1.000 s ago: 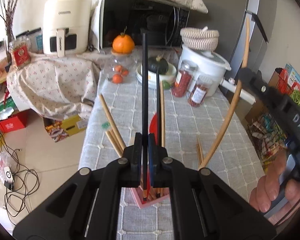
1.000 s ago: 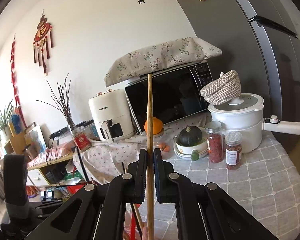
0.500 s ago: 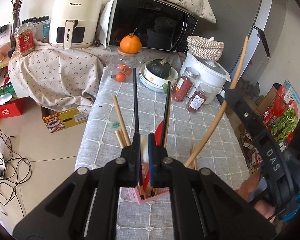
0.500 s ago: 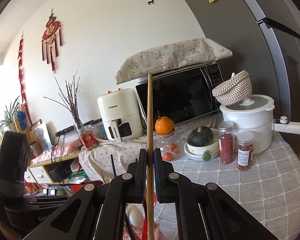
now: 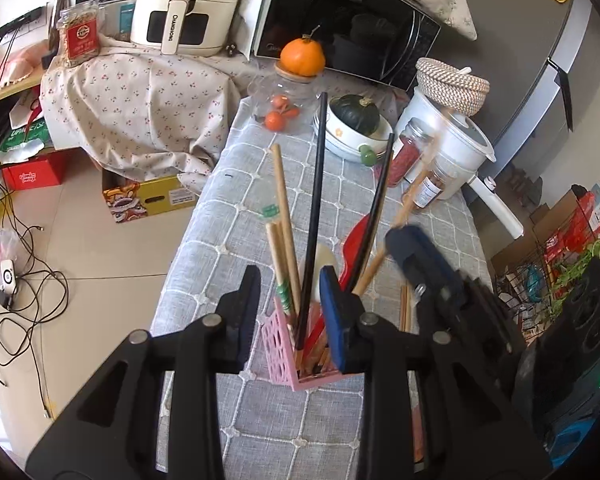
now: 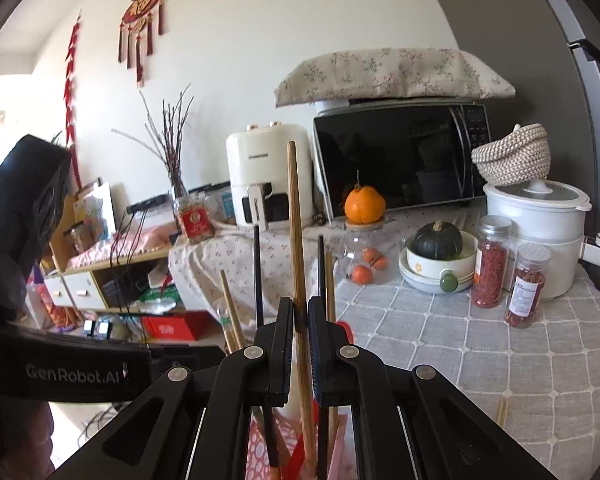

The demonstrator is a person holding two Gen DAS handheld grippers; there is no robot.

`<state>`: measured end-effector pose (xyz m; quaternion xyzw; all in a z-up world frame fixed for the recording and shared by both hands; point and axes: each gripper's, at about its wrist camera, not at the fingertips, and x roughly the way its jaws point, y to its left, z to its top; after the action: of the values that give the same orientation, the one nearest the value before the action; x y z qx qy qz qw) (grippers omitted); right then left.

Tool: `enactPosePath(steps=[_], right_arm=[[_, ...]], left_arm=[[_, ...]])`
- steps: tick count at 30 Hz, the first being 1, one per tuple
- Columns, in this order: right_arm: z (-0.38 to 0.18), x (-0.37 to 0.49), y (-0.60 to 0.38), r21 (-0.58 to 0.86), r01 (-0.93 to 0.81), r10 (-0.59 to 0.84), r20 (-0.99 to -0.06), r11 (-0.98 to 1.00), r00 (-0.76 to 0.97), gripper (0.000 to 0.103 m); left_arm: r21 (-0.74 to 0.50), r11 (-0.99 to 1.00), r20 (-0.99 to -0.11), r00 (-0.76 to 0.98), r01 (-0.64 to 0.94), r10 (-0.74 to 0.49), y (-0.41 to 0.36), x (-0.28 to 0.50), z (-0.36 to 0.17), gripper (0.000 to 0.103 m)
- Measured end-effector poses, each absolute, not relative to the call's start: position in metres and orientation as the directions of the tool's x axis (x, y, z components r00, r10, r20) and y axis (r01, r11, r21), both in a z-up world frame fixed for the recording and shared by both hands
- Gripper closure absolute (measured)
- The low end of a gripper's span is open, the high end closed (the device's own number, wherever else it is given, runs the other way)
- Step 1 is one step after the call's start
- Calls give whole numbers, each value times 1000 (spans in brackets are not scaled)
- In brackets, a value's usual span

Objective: Organize utensils
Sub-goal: 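Lower both chopsticks into the pink holder and open both tools, then move both tools back over the last wooden chopsticks on the table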

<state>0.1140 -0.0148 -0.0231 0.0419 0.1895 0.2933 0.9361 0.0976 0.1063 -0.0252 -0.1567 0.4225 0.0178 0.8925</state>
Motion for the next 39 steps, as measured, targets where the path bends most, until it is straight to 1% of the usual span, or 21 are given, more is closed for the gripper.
enactPosePath(steps=[2,3,6,8,10,14,19,22,28,30,32,35,39], right_arm=[[-28,116,-14,191,-534,562,-407,824,720,83],[-28,117,-18,212,-534,569,-428,818,702,82],[-19,113,-33,232,-506,555,-420,830,718,73],[-10,113,-45,235,-481,534,-427,845,730,61],[-5,117,-58,249,-451,514,-455,857,727,54],[-6,132,-92,292,-382,480,-558,877,677,53],[-24,150,-148,420,-234,470,-647,877,600,52],[-35,153,-174,460,-155,461,-688,874,560,53],[-56,154,-212,419,-24,379,-795,908,473,52],[-62,153,-222,415,11,366,-814,910,451,52],[-67,153,-231,429,42,371,-822,902,432,52],[-69,152,-240,461,66,395,-818,885,417,52],[-66,152,-243,470,60,406,-813,880,418,53]], left_arm=[[-264,950,-756,647,-168,-96,106,97,-23,71],[-264,950,-754,650,-168,-95,106,95,-22,71],[-251,954,-747,659,-163,-84,100,94,-17,71],[-234,961,-743,664,-148,-79,91,92,-14,71],[-219,967,-741,666,-129,-79,79,90,-12,71],[-201,977,-753,650,-75,-104,50,88,-14,70],[-183,983,-779,610,2,-146,6,92,-23,70],[-174,984,-804,571,44,-167,-20,95,-33,70],[-210,973,-879,417,100,-233,-63,111,-75,70],[-239,966,-902,345,101,-259,-74,118,-94,70],[-234,969,-920,305,82,-248,-81,125,-110,70],[-205,977,-936,281,53,-211,-88,133,-128,70],[-204,979,-943,263,19,-202,-89,144,-141,70]])
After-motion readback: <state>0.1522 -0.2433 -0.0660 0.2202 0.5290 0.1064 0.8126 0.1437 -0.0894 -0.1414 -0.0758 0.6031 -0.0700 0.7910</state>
